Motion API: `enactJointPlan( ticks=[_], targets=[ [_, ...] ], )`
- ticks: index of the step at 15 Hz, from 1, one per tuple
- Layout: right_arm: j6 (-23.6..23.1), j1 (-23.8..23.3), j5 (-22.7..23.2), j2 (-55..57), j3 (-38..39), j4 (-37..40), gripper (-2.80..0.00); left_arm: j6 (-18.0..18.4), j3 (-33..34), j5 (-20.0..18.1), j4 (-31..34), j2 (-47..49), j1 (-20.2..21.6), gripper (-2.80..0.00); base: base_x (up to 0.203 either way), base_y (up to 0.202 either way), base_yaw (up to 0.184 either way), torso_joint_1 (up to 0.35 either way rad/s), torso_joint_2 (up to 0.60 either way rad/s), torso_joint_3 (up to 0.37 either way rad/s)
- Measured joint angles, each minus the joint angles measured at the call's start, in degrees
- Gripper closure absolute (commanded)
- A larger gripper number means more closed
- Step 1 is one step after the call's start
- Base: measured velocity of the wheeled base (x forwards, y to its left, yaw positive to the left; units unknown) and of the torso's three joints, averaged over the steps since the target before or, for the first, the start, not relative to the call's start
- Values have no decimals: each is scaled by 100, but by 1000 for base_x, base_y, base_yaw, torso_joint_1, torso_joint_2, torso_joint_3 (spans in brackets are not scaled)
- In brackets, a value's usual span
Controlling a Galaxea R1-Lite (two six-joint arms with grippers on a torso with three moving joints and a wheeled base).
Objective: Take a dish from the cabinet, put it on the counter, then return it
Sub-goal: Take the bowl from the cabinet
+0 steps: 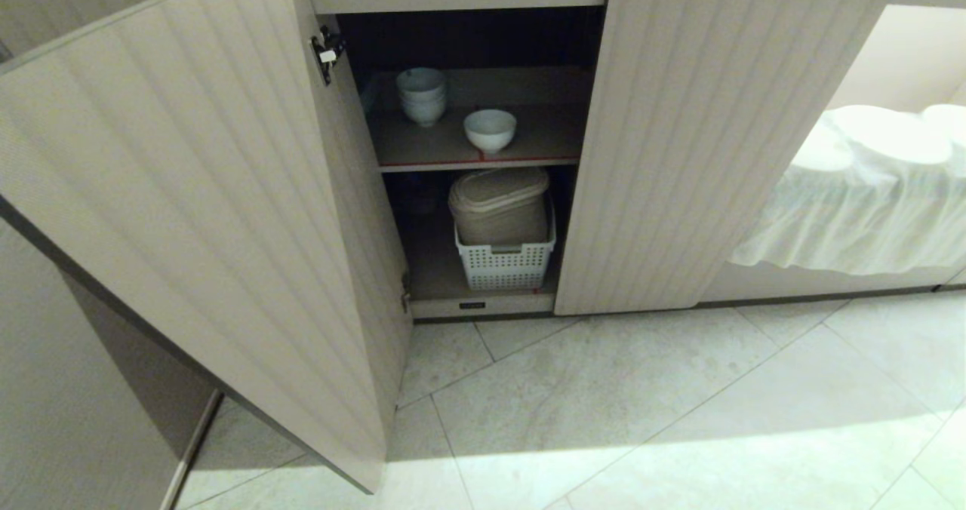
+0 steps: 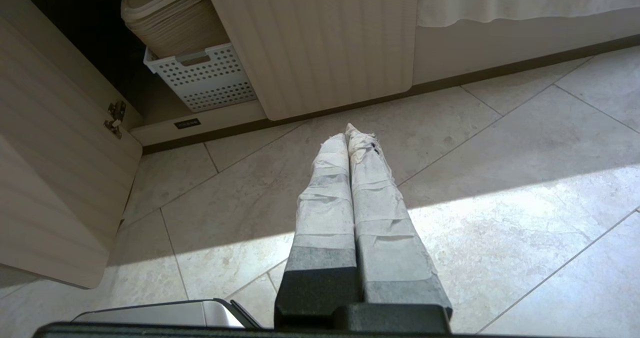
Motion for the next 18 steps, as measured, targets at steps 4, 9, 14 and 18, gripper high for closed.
enactJointPlan(
  ticks=[4,9,14,18],
  targets=[
    [1,0,0,0,1,0,0,1,0,0,0,0,2,0,0,0,0,0,0,0],
    [1,0,0,0,1,0,0,-6,0,2,0,0,2,0,0,0,0,0,0,0],
    [1,0,0,0,1,0,0,-9,0,0,0,0,5,0,0,0,0,0,0,0],
    [3,0,0,0,1,0,0,-8,0,0,0,0,4,0,0,0,0,0,0,0]
  ],
)
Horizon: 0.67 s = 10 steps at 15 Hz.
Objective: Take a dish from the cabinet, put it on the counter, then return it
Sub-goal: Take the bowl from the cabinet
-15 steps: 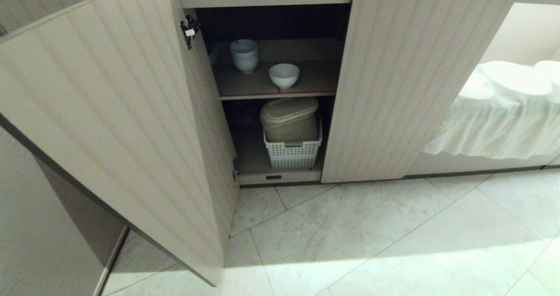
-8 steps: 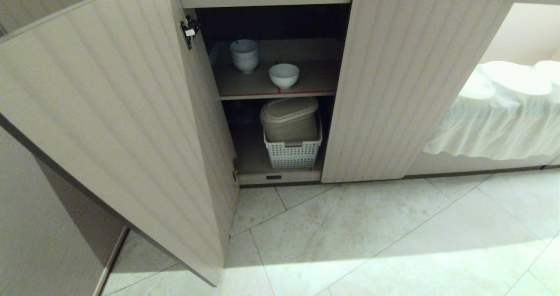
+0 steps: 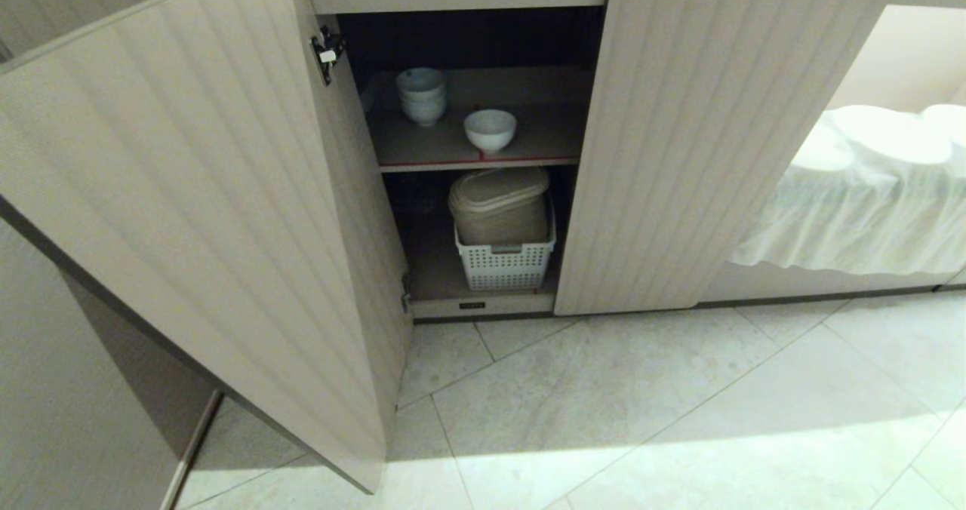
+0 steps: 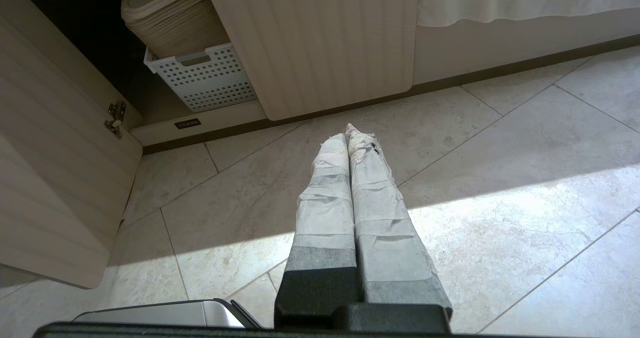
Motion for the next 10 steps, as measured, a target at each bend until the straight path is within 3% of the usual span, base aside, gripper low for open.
enactJointPlan(
  ticks=[10],
  targets=[
    [0,0,0,0,0,0,0,2,0,0,1,0,-1,0,0,0,0,0,0,0]
  ],
)
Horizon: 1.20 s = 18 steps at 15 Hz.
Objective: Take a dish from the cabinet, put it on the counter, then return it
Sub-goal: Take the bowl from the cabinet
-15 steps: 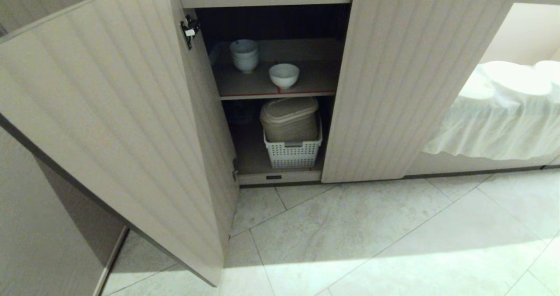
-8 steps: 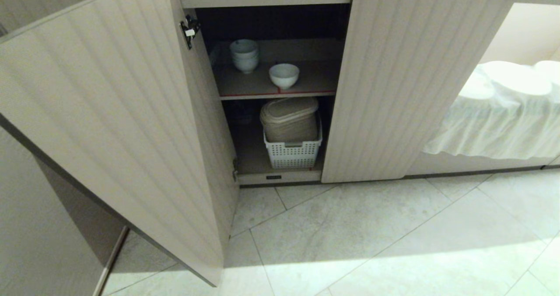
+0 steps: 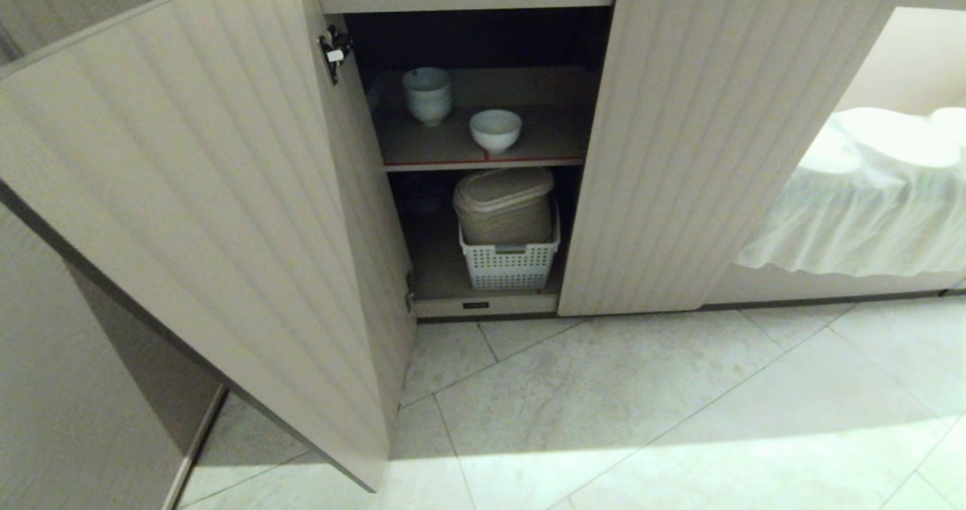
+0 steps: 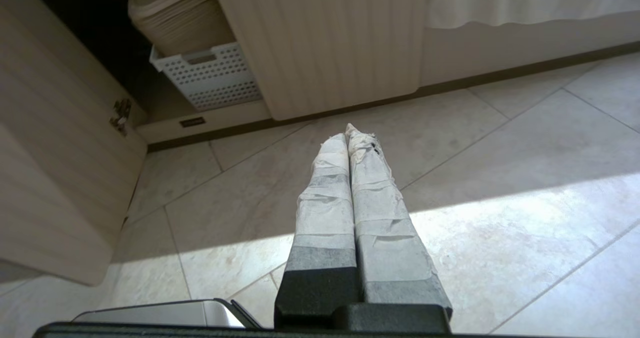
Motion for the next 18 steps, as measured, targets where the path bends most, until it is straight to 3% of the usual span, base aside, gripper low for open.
enactJointPlan(
  ticks=[18],
  targets=[
    [-2,0,0,0,0,0,0,3,0,0,-1,0,-2,0,0,-183,3,2,3,3]
  ],
)
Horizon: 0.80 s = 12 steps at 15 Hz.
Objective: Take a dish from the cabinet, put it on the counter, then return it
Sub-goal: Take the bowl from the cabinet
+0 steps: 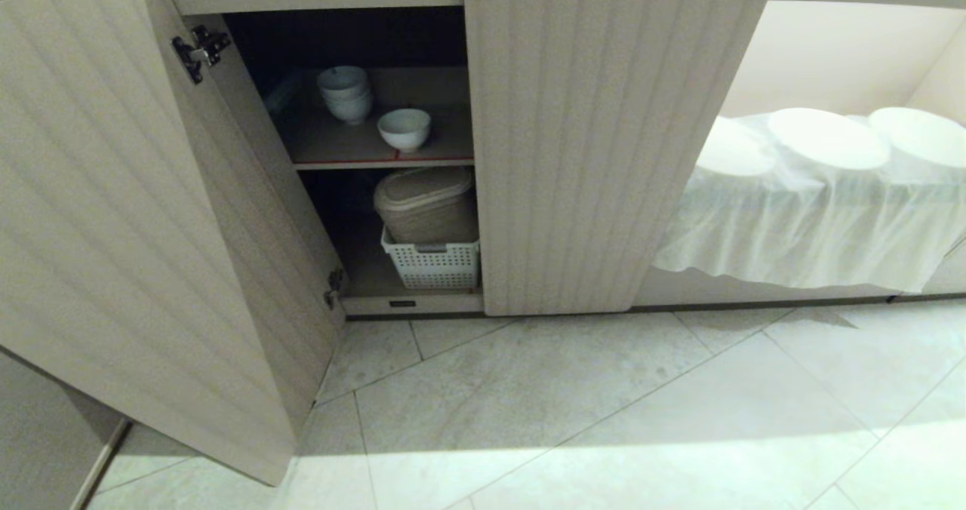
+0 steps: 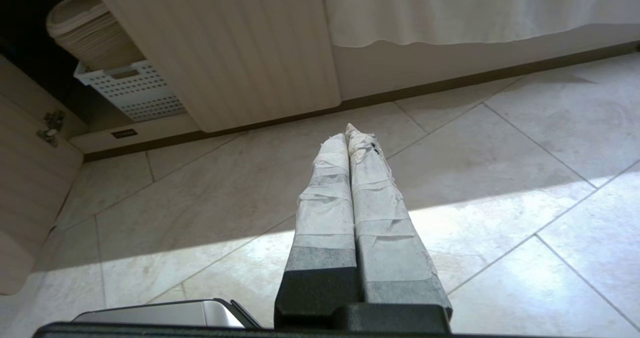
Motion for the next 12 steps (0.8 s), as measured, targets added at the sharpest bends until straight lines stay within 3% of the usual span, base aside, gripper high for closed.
enactJointPlan(
  ticks=[2,12],
  targets=[
    [2,4,-2,0,0,5,0,3,0,0,-2,0,5,0,0,-110,-1,2,3,2],
    [2,0,0,0,0,2,0,-5,0,1,0,0,2,0,0,0,0,0,0,0]
  ],
)
